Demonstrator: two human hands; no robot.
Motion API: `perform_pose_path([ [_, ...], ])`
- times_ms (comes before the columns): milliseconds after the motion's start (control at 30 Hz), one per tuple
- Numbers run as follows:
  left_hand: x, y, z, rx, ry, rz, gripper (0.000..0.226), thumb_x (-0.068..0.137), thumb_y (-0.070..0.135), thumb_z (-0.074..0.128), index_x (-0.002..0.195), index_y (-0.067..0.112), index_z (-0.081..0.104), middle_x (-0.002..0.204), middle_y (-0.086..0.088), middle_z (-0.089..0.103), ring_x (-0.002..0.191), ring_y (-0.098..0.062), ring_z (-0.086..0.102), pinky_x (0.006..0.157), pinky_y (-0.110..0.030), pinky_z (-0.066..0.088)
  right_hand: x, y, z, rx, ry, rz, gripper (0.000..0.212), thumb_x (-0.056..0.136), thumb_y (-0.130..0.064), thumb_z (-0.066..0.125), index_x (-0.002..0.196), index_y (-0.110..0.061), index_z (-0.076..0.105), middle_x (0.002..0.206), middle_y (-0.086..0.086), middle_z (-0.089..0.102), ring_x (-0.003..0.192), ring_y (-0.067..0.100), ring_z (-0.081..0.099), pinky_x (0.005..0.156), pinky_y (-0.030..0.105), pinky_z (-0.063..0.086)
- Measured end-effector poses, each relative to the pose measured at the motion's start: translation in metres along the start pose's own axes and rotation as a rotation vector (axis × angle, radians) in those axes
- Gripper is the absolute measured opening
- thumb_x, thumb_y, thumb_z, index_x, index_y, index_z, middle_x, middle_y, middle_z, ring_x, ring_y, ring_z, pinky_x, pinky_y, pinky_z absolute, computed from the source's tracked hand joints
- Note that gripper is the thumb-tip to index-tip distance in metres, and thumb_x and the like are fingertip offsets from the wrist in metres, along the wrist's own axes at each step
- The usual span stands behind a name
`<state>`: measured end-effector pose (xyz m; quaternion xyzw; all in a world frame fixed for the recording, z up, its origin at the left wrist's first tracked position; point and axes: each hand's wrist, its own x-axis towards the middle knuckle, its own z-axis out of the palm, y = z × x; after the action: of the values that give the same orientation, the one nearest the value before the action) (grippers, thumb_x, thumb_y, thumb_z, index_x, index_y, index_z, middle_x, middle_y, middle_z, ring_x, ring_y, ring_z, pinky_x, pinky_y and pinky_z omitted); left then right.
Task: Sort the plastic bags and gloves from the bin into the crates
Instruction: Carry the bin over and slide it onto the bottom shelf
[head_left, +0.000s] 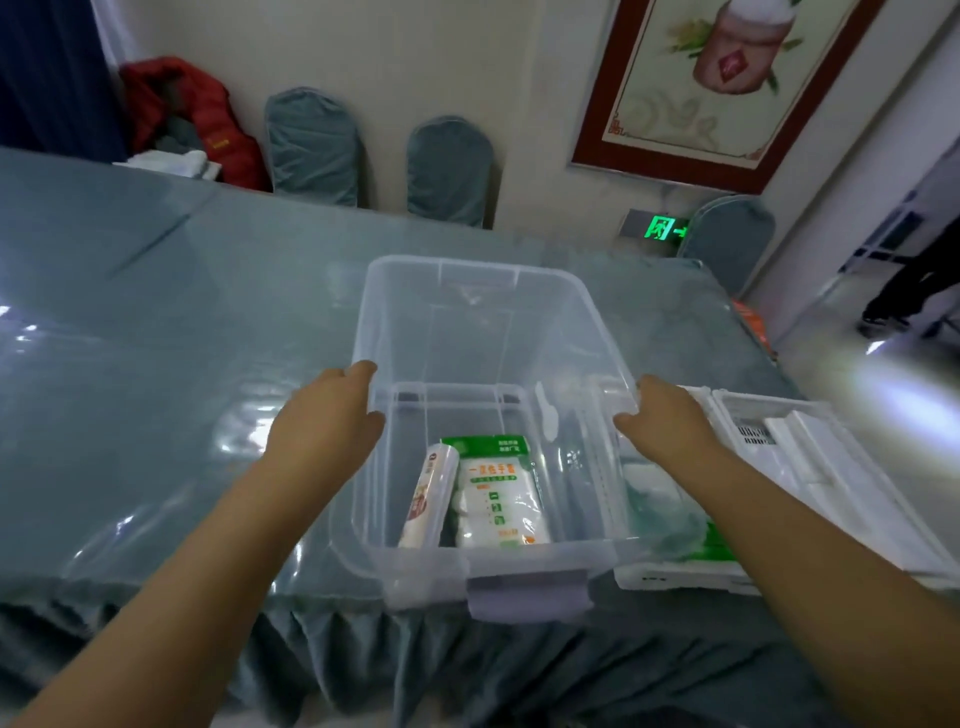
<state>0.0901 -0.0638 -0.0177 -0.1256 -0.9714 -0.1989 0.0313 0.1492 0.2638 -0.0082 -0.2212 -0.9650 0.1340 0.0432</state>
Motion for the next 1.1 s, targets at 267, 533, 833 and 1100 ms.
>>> perform_pose_path([
  [267,-0.004,0.01,-0.008,-0.343,-0.002,-0.113,0.063,0.081,0.006,0.051,0.137,0.027,0.034,0.126,-0.02,0.047,0.105,-0.038,0.051,0.082,-0.04,0.042,-0.027,-0.003,-0.007,0.253,0.032,0.182,0.023,0.078,-0.011,0.062,0.062,-0.015,0.045,0.061,0.002,0.049,0.068,0.026,0.052,0.057,0.029,0.037],
  [533,-0.015,0.065,-0.05,-0.45,0.197,0.063,0.052,0.079,0.012,0.059,0.125,0.032,0.047,0.122,-0.011,0.054,0.098,-0.029,0.054,0.074,-0.033,0.039,-0.07,0.036,-0.05,0.431,0.274,0.25,0.024,0.077,-0.015,0.066,0.098,-0.006,0.058,0.088,0.007,0.056,0.079,0.024,0.052,0.066,0.028,0.038],
  [833,-0.068,0.226,-0.045,-0.605,0.133,0.336,0.051,0.08,0.011,0.061,0.123,0.035,0.047,0.121,-0.002,0.056,0.077,-0.015,0.054,0.051,-0.017,0.035,-0.168,0.18,-0.124,0.551,0.538,0.387,0.025,0.079,-0.016,0.068,0.101,-0.01,0.058,0.093,0.003,0.055,0.074,0.016,0.051,0.054,0.022,0.035],
  [1100,-0.157,0.416,0.019,-0.705,-0.047,0.563,0.049,0.078,0.007,0.061,0.117,0.034,0.05,0.108,0.004,0.052,0.067,-0.011,0.054,0.049,-0.021,0.038,-0.3,0.366,-0.171,0.591,0.686,0.605,0.022,0.08,-0.019,0.068,0.099,-0.015,0.057,0.095,0.002,0.056,0.076,0.012,0.054,0.058,0.021,0.04],
])
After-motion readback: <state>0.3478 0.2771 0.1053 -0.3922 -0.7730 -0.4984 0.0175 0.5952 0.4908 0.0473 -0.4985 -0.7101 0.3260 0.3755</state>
